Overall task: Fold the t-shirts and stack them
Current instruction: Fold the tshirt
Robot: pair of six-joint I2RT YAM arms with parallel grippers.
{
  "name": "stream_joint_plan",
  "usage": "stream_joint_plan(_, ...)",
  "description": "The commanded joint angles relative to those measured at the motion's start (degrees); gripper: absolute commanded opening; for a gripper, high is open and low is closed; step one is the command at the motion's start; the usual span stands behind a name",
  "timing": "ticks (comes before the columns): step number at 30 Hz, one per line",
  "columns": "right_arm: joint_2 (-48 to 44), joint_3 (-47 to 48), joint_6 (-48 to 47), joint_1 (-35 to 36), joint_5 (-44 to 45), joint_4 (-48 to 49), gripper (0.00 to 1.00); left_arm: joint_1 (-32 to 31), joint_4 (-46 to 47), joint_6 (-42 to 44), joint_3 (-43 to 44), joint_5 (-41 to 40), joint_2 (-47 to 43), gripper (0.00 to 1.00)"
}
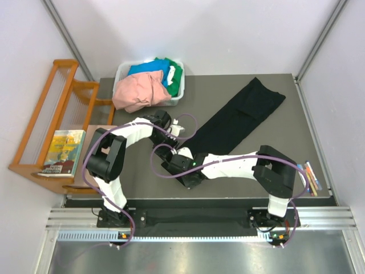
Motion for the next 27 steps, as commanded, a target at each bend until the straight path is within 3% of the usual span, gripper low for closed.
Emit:
stream_joint_plan(1, -1.26, -1.72, 1.23, 1.48, -1.75, -0.09, 0.03, -0.08, -0.64, 0.54, 0.08, 0.84, 0.96, 0.53)
stream_joint_plan(7, -0.82, -1.72, 1.15, 1.56, -1.57, -0.09, 0.02, -0.34, -1.96, 0.98, -1.59, 2.51, 0.96, 0.56)
stream_joint_plan(19, -1.08, -2.16, 1.67, 1.48, -1.31, -0.35, 0.00, -0.87, -5.47, 3.27, -3.08, 2.52, -0.36, 0.16)
stream_joint_plan(27, -3.46, -2.25, 1.94, 1.56, -2.18, -1.93, 0.00, -0.78, -7.14, 3.44, -0.19, 0.32, -1.67, 0.09)
